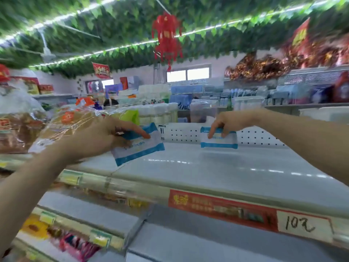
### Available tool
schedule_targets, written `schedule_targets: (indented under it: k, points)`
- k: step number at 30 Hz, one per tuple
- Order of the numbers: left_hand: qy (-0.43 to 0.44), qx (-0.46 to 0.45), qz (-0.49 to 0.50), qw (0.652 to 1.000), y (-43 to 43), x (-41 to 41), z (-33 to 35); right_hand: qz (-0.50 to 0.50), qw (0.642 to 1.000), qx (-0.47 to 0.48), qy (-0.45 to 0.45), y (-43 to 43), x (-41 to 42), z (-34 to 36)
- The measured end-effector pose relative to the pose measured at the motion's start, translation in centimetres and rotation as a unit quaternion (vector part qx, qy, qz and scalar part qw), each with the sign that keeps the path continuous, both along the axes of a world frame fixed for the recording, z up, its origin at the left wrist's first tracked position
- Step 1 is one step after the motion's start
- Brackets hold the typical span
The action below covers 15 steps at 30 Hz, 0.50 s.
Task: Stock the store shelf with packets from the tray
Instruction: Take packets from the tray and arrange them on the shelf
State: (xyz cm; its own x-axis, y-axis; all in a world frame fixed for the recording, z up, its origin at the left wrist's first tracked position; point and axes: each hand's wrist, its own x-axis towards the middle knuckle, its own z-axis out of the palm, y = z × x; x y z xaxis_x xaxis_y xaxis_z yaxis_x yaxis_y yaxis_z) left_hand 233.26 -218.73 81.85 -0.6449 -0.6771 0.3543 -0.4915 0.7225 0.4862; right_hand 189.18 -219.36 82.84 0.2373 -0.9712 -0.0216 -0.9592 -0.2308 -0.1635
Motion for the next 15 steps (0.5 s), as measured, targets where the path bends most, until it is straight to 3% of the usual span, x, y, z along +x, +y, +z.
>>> schedule_targets:
  k: [9,15]
  points:
    - [-0.027,0.016,0.04,0.999,-1.9,-2.2,-0.4,0.002,1.0,-0.023,0.007,-5.5,-5.8,-2.8]
    - [-0.032,0.009,0.016,0.999,-3.4,-4.7,-0.3,0.0,1.0,-0.024,0.009,-6.0,-6.4,-3.2]
